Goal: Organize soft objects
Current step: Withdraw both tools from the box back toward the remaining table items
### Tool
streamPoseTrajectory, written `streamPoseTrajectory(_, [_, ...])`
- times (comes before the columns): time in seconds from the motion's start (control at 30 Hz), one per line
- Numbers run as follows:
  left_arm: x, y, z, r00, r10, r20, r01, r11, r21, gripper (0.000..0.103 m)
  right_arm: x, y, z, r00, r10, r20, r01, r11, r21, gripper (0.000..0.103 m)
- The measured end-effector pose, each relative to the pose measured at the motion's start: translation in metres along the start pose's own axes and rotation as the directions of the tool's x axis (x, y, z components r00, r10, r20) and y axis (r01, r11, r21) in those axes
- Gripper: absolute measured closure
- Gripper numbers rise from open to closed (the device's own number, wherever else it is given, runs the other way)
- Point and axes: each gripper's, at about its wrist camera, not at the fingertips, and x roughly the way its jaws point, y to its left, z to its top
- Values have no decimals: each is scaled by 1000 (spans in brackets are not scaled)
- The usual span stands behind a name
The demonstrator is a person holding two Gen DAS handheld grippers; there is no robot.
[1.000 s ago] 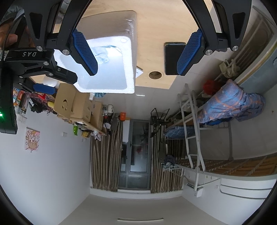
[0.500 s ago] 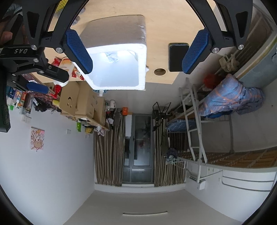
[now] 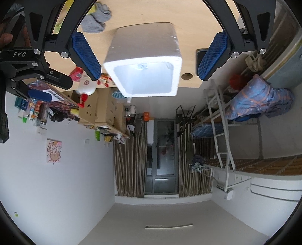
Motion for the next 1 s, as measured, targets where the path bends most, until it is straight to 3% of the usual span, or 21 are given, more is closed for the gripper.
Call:
streamPoseTrajectory(0.27, [-23,-21,0,999,-21,41,21,1000,4,0,-29,-9,-8,998,-46,43,45,999,22,0])
streamPoseTrajectory(0.63, [-33,-44,-29,994,-63,91,62,998,17,0,-58,-24,-40,989,-123,81,119,992,50,0])
streamPoseTrajectory(1.0, [-27,-60,-68,988,-140,71,141,990,-15,0,-70,-45,-80,982,-176,67,169,981,95,0])
